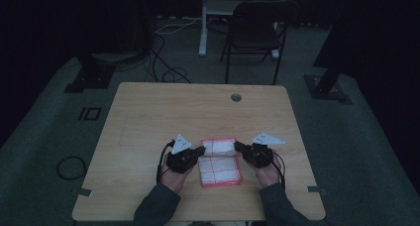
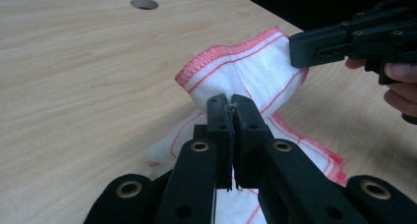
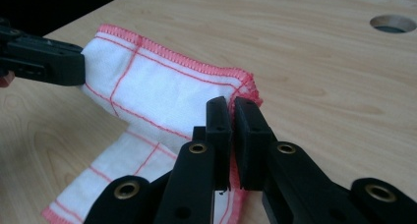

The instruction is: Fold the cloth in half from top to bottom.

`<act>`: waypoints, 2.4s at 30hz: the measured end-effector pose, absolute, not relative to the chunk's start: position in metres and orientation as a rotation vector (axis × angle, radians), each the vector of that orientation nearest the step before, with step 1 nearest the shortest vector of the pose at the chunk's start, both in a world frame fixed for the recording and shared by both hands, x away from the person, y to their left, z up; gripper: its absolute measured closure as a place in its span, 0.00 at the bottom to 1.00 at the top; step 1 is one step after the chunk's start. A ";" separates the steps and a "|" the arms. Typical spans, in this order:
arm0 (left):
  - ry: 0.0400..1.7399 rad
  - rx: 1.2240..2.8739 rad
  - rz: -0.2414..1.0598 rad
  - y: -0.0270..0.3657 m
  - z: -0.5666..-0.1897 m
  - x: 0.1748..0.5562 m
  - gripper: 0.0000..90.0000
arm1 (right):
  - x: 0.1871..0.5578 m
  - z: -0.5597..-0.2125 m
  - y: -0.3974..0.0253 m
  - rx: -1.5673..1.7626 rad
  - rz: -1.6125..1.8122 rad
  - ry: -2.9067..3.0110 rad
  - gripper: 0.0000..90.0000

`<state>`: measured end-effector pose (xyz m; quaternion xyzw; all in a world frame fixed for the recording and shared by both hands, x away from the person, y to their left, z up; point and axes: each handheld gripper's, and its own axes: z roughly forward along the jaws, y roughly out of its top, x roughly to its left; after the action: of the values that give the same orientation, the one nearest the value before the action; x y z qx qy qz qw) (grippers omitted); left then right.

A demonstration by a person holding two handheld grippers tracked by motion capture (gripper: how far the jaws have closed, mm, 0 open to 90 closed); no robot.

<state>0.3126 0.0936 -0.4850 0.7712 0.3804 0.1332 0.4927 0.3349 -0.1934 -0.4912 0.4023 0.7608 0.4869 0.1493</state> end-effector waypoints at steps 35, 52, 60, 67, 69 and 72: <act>0.971 1.960 0.224 0.090 -0.530 0.282 0.98 | 0.307 -0.524 -0.193 1.189 1.347 2.276 0.96; 1.060 1.875 0.308 0.108 -0.512 0.315 0.85 | 0.304 -0.526 -0.194 1.196 1.336 2.278 0.96; 1.021 1.945 0.278 0.094 -0.521 0.315 0.87 | 0.303 -0.526 -0.195 1.194 1.346 2.274 0.94; 0.975 1.946 0.263 0.089 -0.518 0.303 0.87 | 0.303 -0.522 -0.205 1.229 1.392 2.206 0.79; 0.960 1.951 0.257 0.088 -0.518 0.299 0.87 | 0.304 -0.520 -0.208 1.238 1.400 2.185 0.78; 0.948 1.953 0.252 0.086 -0.519 0.293 0.87 | 0.306 -0.518 -0.220 1.287 1.414 2.127 0.77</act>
<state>0.2933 0.0857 -0.5193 0.7935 0.3853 0.1023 0.4599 0.3055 -0.2199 -0.5179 0.4457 0.7362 0.4896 0.1403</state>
